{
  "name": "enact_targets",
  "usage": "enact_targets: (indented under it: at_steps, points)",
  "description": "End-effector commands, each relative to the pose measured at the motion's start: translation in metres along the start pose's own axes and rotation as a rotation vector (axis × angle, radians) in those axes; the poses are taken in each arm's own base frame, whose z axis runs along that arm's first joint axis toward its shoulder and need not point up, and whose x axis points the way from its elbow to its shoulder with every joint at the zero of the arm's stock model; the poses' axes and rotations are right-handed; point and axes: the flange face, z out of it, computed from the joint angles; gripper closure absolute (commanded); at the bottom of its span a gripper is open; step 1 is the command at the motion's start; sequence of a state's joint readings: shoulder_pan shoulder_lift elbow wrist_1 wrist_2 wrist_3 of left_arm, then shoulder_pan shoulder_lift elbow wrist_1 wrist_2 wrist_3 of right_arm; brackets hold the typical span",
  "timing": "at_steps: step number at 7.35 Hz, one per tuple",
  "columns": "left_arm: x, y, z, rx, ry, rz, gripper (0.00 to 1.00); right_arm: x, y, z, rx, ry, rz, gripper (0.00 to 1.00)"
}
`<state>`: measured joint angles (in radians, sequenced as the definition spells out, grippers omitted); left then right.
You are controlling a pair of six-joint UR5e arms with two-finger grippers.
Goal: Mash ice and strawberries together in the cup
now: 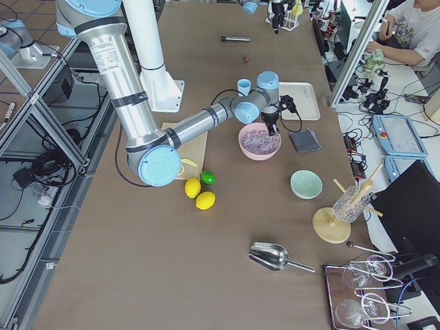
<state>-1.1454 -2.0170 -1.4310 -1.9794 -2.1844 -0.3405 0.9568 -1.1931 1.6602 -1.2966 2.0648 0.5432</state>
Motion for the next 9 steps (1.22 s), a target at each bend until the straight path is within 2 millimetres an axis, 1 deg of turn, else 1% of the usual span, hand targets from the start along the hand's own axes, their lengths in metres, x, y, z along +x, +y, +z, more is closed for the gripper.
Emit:
enact_targets:
  at_steps: [1,2,3,4,6,7,8,9]
  points:
    - [0.001,0.0,0.0,-0.001,0.0,0.001,0.02,-0.013,-0.016,-0.01,-0.011,0.003,0.017,1.0]
    - [0.001,0.0,0.001,-0.002,0.001,0.001,0.02,-0.006,-0.012,-0.005,-0.017,0.013,0.019,1.0]
    - [0.001,0.0,0.002,-0.003,0.001,0.001,0.02,0.001,-0.006,0.005,-0.029,0.028,0.021,0.78]
    - [0.0,0.001,0.003,-0.005,-0.002,-0.001,0.02,-0.001,-0.005,0.003,-0.025,0.025,0.022,0.59]
    - [-0.001,0.0,0.005,0.004,-0.031,0.002,0.02,-0.014,0.0,0.013,-0.036,0.023,0.013,0.43]
    - [-0.001,0.0,0.005,0.004,-0.031,0.002,0.02,-0.025,0.006,0.024,-0.041,0.037,0.02,0.36]
    - [-0.001,0.0,0.005,0.004,-0.031,0.002,0.02,-0.031,0.01,0.031,-0.046,0.044,0.02,0.32]
    - [-0.001,0.0,0.005,0.005,-0.031,0.003,0.02,-0.035,0.013,0.035,-0.047,0.051,0.021,0.31]
